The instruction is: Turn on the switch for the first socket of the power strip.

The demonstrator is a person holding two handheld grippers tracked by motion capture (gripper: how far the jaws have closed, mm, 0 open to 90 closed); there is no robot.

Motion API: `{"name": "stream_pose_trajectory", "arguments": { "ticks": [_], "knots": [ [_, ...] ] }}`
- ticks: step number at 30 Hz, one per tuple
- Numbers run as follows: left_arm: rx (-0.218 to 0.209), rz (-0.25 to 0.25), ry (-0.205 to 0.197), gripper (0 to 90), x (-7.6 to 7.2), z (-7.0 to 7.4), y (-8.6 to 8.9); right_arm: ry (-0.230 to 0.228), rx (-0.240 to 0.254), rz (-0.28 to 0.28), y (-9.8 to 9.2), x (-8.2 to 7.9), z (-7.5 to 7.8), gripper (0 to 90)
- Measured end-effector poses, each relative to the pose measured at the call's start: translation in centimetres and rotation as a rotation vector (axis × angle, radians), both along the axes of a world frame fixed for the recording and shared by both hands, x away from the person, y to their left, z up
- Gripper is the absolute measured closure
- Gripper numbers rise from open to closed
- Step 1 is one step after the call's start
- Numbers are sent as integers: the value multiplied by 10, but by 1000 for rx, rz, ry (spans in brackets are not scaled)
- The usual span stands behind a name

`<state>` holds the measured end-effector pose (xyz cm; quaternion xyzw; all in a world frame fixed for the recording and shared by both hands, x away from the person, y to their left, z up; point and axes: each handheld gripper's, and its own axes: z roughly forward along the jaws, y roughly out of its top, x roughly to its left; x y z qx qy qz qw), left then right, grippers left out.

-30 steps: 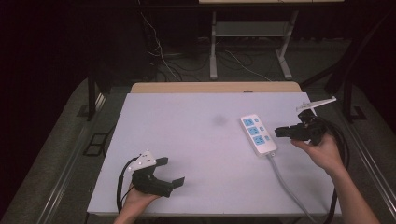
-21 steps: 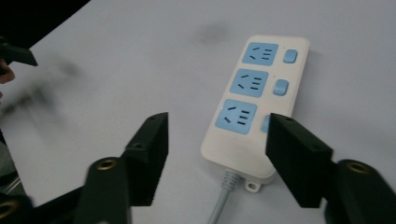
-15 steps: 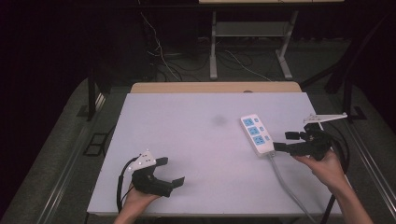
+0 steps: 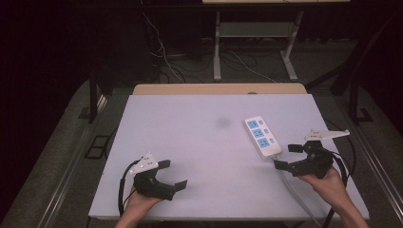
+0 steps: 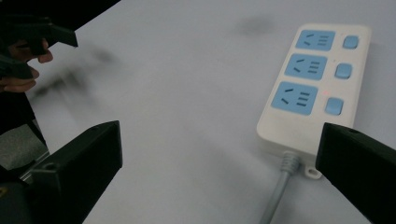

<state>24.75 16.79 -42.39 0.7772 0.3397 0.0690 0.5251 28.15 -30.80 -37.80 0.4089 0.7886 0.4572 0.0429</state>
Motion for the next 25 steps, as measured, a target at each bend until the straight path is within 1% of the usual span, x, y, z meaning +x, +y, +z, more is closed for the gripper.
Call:
{"name": "stream_pose_trajectory", "arguments": {
  "ticks": [5, 9, 14, 21, 25],
  "knots": [
    [4, -2, 0, 0, 0, 0, 0, 0, 11, -6, 0, -10, -14, 1],
    [4, -2, 1, 0, 0, 0, 0, -14, 22, -14, 0, -17, -23, 1],
    [9, -5, 2, 0, 0, 0, -1, -10, 30, -8, 1, -23, -33, 1],
    [7, -2, 6, 0, 0, -1, 0, -8, 19, 12, 7, -31, -40, 1],
    [10, -6, 8, 0, 1, -1, 0, -7, 26, 14, 7, -33, -42, 1]
  ]
}}
